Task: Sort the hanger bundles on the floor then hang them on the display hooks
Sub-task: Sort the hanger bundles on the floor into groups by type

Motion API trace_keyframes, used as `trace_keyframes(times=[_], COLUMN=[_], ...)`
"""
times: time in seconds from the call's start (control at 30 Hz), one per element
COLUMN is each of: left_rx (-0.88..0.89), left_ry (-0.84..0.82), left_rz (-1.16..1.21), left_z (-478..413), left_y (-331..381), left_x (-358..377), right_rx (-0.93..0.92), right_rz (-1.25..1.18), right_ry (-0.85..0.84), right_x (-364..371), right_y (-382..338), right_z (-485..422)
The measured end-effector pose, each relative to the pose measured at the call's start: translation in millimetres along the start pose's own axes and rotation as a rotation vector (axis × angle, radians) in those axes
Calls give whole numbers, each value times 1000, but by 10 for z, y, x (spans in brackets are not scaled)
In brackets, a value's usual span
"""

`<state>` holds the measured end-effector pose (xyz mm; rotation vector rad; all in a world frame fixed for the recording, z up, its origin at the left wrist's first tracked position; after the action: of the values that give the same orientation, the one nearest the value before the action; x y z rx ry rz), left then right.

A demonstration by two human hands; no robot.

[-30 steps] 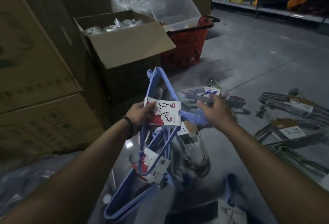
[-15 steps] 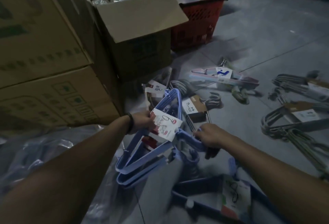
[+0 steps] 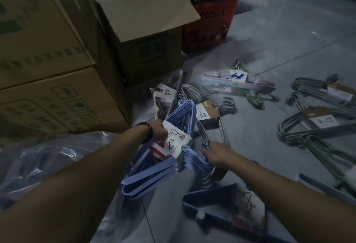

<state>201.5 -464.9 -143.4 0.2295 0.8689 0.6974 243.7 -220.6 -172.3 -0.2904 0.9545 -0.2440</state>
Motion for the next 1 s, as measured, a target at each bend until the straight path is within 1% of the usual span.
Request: trace_keyframes(times=[0.13,0.2,0.23,0.27,0.3,0.33,0.37,0.4,0.47,0.53,0.67,0.77,0.83,0.9,1.0], left_rx=[-43,-36,-12,47,145,258,356,432,575,645,590,545,485,427,348], left_ry=[9,64,141,240,323,384,416,423,381,324,162,72,49,53,71], left_rz=[-8,-138,-238,-344,-453,-548,-593,-597,-567,-557,-476,-636,-685,-678,-722], left_z=[-39,-4,16,34,58,106,171,225,289,296,108,-98,-199,-340,-575], left_y=[65,109,144,217,335,485,641,796,1078,1302,1486,1545,1668,1787,1869], left_x=[19,33,24,12,21,49,78,118,248,458,909,1244,1439,1603,1868], right_rx=[67,65,54,81,134,177,191,183,192,227,284,319,357,365,370], right_rz=[-84,-136,-157,-229,-322,-383,-389,-340,-254,-261,-345,-289,-272,-267,-281], right_ry=[-39,-67,-89,-103,-106,-62,8,93,231,291,350,451,501,555,565], right_x=[85,64,38,-16,-80,-171,-267,-375,-575,-703,-803,-937,-1027,-1084,-1093], right_y=[0,-2,14,48,99,176,279,389,627,870,1309,1677,1965,2247,2596], right_z=[-13,18,33,57,79,77,36,-8,-87,-158,-261,-246,-189,-174,-203])
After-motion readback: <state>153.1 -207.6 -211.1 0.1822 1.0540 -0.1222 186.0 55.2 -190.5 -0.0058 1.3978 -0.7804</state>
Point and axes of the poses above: each hand's wrist, its own z-axis away from the middle knuckle, its own x-axis out of the palm, y = z × x, the point moved 4 cm from there along -z, towards the middle knuckle, and after that the axes turned 5 degrees about y, right-handed, at the moved point
